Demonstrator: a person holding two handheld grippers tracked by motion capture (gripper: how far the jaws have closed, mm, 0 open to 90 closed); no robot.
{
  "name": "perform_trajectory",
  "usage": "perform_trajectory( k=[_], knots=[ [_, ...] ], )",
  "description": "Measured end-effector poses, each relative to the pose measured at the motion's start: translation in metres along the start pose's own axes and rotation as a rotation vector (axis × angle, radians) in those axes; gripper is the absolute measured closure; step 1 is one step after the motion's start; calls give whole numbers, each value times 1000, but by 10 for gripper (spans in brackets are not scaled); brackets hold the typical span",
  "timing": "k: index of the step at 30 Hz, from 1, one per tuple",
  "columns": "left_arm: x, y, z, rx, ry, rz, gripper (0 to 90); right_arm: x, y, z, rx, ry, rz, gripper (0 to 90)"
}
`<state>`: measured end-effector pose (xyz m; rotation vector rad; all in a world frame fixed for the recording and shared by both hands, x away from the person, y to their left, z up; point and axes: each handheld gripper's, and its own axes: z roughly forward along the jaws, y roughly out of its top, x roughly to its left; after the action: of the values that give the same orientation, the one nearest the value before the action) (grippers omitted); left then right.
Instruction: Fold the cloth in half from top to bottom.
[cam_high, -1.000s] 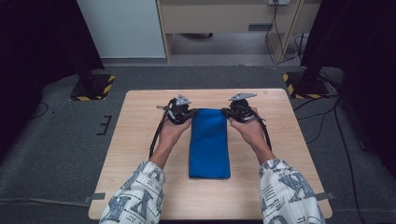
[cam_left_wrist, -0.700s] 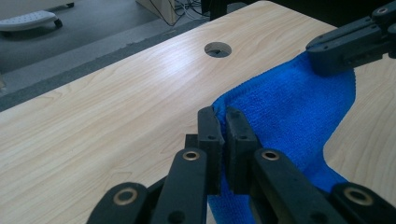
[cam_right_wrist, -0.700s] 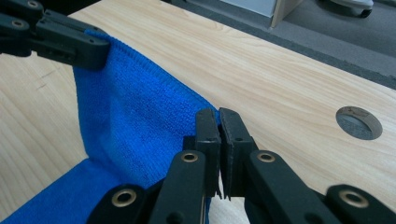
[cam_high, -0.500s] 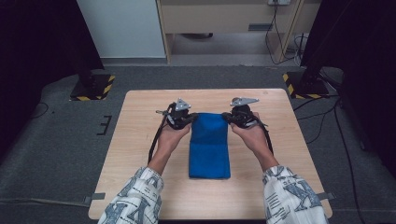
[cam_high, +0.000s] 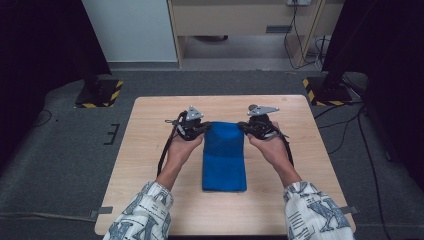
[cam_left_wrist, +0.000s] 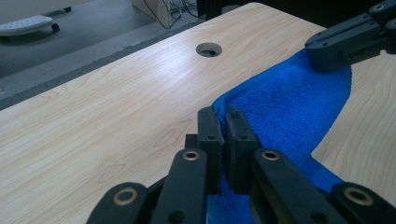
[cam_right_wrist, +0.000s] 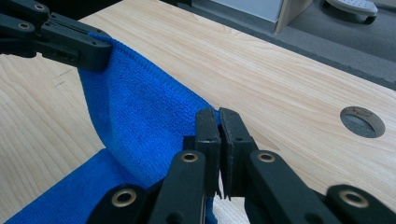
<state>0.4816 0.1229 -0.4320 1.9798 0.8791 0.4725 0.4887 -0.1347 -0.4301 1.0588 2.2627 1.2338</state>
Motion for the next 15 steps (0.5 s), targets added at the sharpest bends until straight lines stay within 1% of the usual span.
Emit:
perform_trajectory(
  k=[4,7,10,15],
  knots=[
    [-2,-4,-2,-3,-7,5,864,1,-2,-1,2,1,4,875],
    [-4,-9,-3,0,-11,10,864,5,-8,-2,8,10,6,874],
    [-8,-16,-7,8,-26,22,861,12,-17,-4,9,20,-11,872],
    [-17,-33,-10,30,-52,23,859,22,-35,-9,30,40,-36,868]
  ],
)
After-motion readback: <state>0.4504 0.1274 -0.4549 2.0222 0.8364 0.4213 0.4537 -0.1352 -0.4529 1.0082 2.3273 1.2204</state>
